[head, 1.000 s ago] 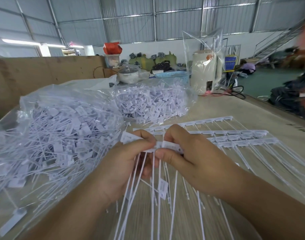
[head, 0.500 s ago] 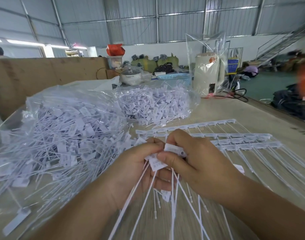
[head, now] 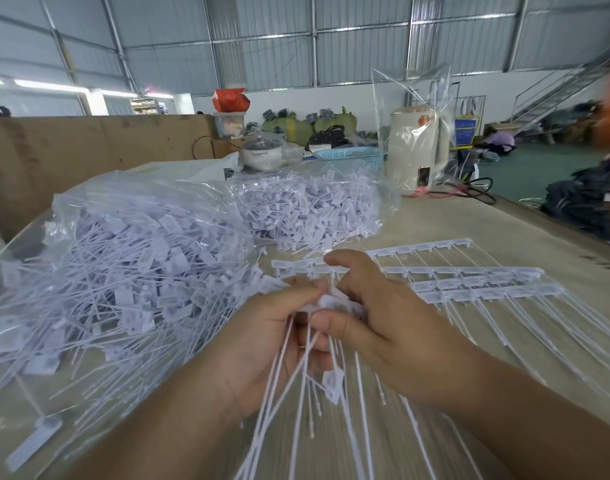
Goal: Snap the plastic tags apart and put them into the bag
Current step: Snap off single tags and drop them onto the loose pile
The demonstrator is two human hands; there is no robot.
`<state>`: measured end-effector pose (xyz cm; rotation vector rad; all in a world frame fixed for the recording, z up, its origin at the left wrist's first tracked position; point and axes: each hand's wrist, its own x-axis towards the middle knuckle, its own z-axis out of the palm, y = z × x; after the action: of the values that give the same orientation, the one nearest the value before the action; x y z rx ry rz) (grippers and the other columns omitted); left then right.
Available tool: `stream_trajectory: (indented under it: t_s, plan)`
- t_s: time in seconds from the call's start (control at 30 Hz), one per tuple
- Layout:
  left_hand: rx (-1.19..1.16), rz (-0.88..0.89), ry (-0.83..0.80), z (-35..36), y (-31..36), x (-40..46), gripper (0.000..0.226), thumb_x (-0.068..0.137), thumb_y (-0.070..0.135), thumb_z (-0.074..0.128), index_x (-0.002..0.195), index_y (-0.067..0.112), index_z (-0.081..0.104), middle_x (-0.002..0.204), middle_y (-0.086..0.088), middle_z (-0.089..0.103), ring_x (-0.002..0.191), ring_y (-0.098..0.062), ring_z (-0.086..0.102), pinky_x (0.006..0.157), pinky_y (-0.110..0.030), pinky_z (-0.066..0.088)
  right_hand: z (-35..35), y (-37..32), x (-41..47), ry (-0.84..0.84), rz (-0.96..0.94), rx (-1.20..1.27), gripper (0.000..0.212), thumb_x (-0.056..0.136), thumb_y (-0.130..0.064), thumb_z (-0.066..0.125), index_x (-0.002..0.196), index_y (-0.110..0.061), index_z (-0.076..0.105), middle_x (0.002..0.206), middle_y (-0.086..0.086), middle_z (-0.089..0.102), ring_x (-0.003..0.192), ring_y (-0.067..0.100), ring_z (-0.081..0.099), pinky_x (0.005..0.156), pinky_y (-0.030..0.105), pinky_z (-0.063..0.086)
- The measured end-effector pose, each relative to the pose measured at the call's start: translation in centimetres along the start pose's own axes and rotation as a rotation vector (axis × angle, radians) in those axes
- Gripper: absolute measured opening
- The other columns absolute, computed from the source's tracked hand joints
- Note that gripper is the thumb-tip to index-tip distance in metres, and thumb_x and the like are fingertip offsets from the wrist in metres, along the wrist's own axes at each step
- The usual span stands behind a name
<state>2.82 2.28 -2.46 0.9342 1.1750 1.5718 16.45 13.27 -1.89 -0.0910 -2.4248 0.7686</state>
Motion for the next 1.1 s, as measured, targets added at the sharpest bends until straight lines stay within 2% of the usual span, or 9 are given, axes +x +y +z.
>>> stream_trajectory:
  t_s: [0.17, 0.33, 0.43, 0.5, 0.6, 0.73, 0.83, 0.93, 1.1]
  plan:
    - [0.096, 0.022, 0.080, 0.0, 0.0, 0.1, 0.015, 0.080, 0.027, 0.069, 0.077, 0.017, 0.080, 0.073, -0.003, 0.074, 0.060, -0.013, 0.070, 0.053, -0.023, 0.054, -0.1, 0.1, -0.2, -0.010, 0.054, -0.045, 0.068, 0.079, -0.075, 0.036, 0.136, -0.039, 0.028, 0.070, -0.011, 0.055, 0.062, 0.004, 0.056, 0.055, 0.017, 0.039]
    - [0.046, 0.017, 0.265, 0.8, 0.5, -0.4, 0.018, 0.056, 0.019, 0.080, 0.065, 0.004, 0.075, 0.059, -0.016, 0.062, 0.041, -0.021, 0.058, 0.042, -0.025, 0.050, -0.7, -0.1, -0.3, -0.050, 0.082, -0.143, 0.077, 0.075, -0.085, 0.028, 0.136, -0.038, 0.029, 0.072, -0.008, 0.060, 0.059, 0.003, 0.056, 0.055, 0.021, 0.038]
    - [-0.003, 0.085, 0.331, 0.8, 1.3, -0.5, 0.005, 0.062, 0.013, 0.070, 0.057, 0.013, 0.071, 0.054, -0.008, 0.056, 0.039, -0.015, 0.052, 0.039, -0.024, 0.046, -1.9, 0.1, -0.1, -0.056, 0.142, -0.167, 0.052, 0.081, -0.077, 0.032, 0.101, -0.034, 0.054, 0.059, -0.009, 0.053, 0.051, 0.003, 0.049, 0.052, 0.027, 0.036]
    - [0.044, 0.128, 0.335, 0.7, 1.6, -0.6, 0.015, 0.076, 0.004, 0.065, 0.066, 0.015, 0.068, 0.056, -0.008, 0.058, 0.041, -0.015, 0.052, 0.040, -0.025, 0.046, -2.3, 0.2, 0.0, -0.067, 0.150, -0.149, 0.041, 0.090, -0.059, 0.043, 0.073, -0.022, 0.052, 0.052, -0.007, 0.046, 0.046, 0.006, 0.042, 0.051, 0.033, 0.036]
    - [0.128, 0.132, 0.270, 0.8, 1.3, -0.7, 0.009, 0.086, 0.004, 0.061, 0.079, 0.011, 0.063, 0.056, -0.009, 0.056, 0.041, -0.015, 0.052, 0.041, -0.027, 0.047, -2.3, 0.0, 0.2, -0.034, 0.128, -0.184, 0.043, 0.095, -0.043, 0.048, 0.060, -0.020, 0.041, 0.049, -0.006, 0.040, 0.046, 0.010, 0.038, 0.050, 0.033, 0.034]
    - [0.207, 0.181, 0.225, 0.7, 1.4, -0.7, 0.023, 0.063, 0.015, 0.084, 0.081, 0.017, 0.069, 0.057, -0.007, 0.057, 0.046, -0.015, 0.054, 0.043, -0.025, 0.047, -1.8, -0.2, 0.2, 0.088, 0.105, -0.158, 0.043, 0.093, -0.041, 0.051, 0.055, -0.025, 0.037, 0.048, -0.006, 0.038, 0.047, 0.011, 0.038, 0.051, 0.037, 0.036]
    - [0.196, 0.222, 0.234, 0.8, 1.7, -0.9, 0.020, 0.063, 0.018, 0.077, 0.082, 0.019, 0.072, 0.061, -0.008, 0.059, 0.048, -0.015, 0.055, 0.043, -0.025, 0.047, -1.5, -0.1, 0.2, 0.089, 0.094, -0.129, 0.039, 0.094, -0.042, 0.051, 0.060, -0.025, 0.041, 0.050, -0.007, 0.040, 0.047, 0.010, 0.038, 0.050, 0.034, 0.036]
    - [0.191, 0.262, 0.244, 1.0, 1.7, -0.8, 0.024, 0.066, 0.015, 0.072, 0.089, 0.021, 0.073, 0.067, -0.005, 0.064, 0.050, -0.012, 0.057, 0.040, -0.024, 0.046, -1.6, 0.1, 0.0, -0.042, 0.090, -0.030, 0.033, 0.096, -0.038, 0.053, 0.066, -0.029, 0.046, 0.055, -0.012, 0.045, 0.049, 0.006, 0.041, 0.050, 0.023, 0.032]
    - [0.197, 0.268, 0.270, 1.5, 1.7, -1.0, 0.019, 0.067, 0.018, 0.071, 0.087, 0.020, 0.071, 0.058, -0.005, 0.059, 0.044, -0.012, 0.053, 0.038, -0.023, 0.043, -1.3, 0.2, -0.1, -0.022, 0.057, -0.052, 0.027, 0.096, -0.031, 0.055, 0.071, -0.027, 0.048, 0.058, -0.011, 0.045, 0.051, 0.008, 0.041, 0.051, 0.029, 0.035]
